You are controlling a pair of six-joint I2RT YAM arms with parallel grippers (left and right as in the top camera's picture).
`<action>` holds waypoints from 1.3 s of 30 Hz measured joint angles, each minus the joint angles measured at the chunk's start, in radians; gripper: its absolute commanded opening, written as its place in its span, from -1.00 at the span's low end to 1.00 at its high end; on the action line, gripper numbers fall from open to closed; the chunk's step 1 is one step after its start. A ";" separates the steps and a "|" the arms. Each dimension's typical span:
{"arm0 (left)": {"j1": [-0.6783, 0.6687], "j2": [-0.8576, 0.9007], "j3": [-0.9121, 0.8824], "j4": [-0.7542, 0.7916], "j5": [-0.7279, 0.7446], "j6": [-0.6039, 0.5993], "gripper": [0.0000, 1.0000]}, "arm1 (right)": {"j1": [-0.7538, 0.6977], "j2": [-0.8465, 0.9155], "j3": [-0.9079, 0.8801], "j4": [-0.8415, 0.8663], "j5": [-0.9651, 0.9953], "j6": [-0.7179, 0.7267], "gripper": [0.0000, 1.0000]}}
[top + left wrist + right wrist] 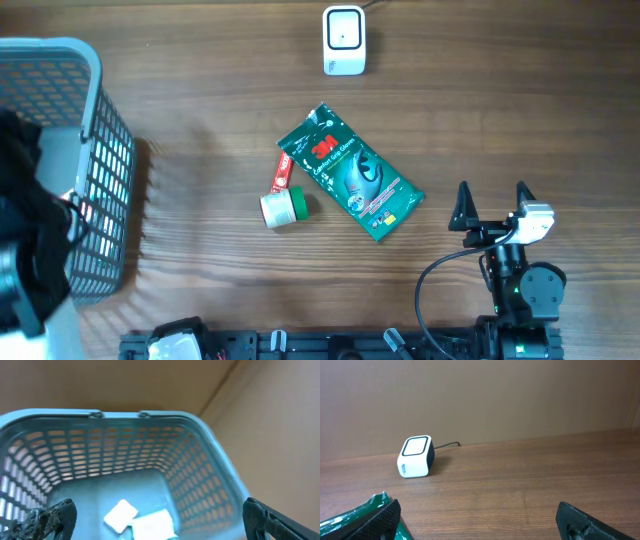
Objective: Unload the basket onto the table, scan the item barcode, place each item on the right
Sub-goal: 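Reach into the basket and grasp the orange barcode packet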
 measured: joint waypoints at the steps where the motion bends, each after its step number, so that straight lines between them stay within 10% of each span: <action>1: 0.035 0.028 0.000 0.000 0.004 -0.003 1.00 | 0.000 0.000 0.000 0.000 0.000 0.000 1.00; 22: 0.554 0.201 -0.001 0.083 0.356 -0.157 1.00 | 0.000 0.000 0.000 0.000 0.000 0.000 0.99; 39: 0.607 0.417 -0.001 0.074 0.408 -0.160 1.00 | 0.000 0.000 0.000 0.000 0.000 0.000 0.99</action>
